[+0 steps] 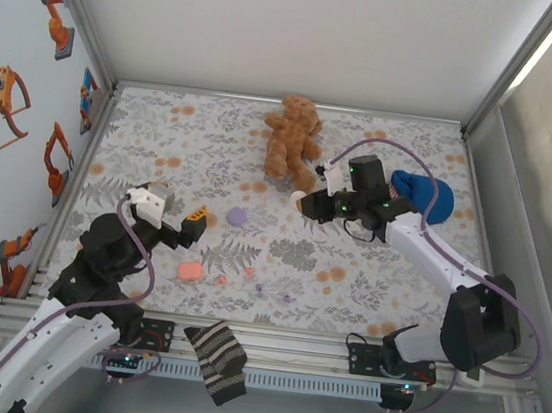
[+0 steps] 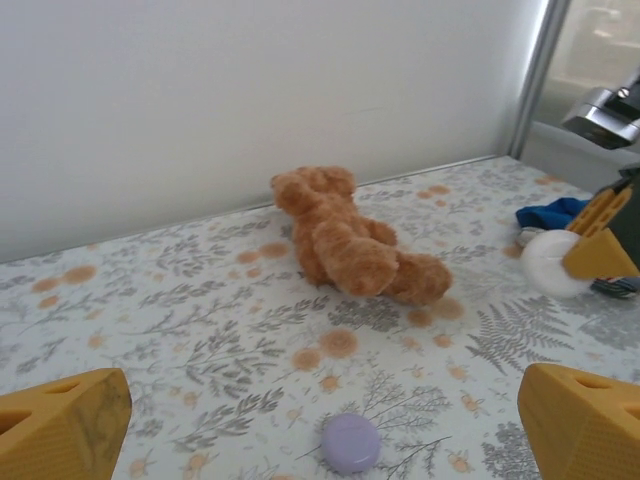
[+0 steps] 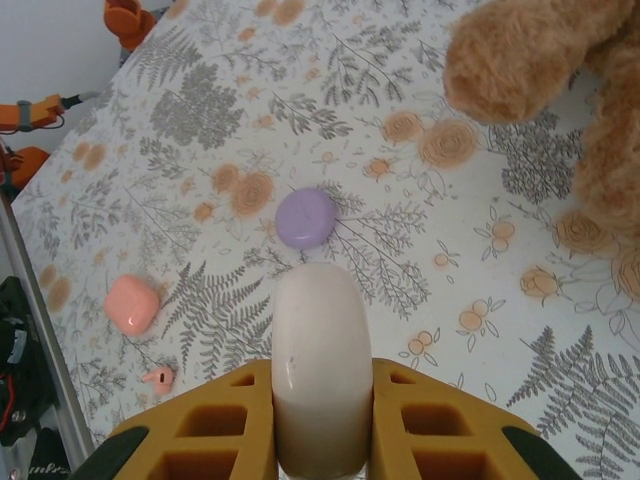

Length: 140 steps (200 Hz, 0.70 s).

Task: Insert wireless bluetooth earbuds into charging case

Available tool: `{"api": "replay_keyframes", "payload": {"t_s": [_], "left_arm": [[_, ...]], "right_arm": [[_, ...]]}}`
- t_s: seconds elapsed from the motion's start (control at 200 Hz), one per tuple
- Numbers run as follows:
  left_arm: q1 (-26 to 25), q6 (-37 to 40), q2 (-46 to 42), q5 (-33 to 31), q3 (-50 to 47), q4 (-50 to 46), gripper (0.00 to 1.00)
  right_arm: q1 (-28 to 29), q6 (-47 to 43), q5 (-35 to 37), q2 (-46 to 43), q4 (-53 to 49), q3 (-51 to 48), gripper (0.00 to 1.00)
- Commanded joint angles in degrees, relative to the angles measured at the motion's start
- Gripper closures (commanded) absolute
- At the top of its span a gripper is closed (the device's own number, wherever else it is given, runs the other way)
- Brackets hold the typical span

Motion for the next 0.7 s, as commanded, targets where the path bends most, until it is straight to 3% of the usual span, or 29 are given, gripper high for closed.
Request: {"api": "replay_keyframes", "payload": {"t_s": [0.0, 0.285, 0.696], "left_arm": [[0.0, -0.5, -1.5, -6.3, 1.1, -4.1, 0.04], [0.1, 0.1, -0.7, -11.8, 1.3, -6.2, 0.04], [0.1, -0.3, 0.5, -12.9, 1.5, -7.0, 0.04]], "right_arm": [[-0.6, 3.0, 0.9, 1.9, 3.3, -1.9, 0.89], [-0.7, 5.3, -1.0, 8.5, 8.1, -5.7, 0.90], [-0.9, 6.3, -2.3, 16.0, 11.3, -6.8, 0.89]]}}
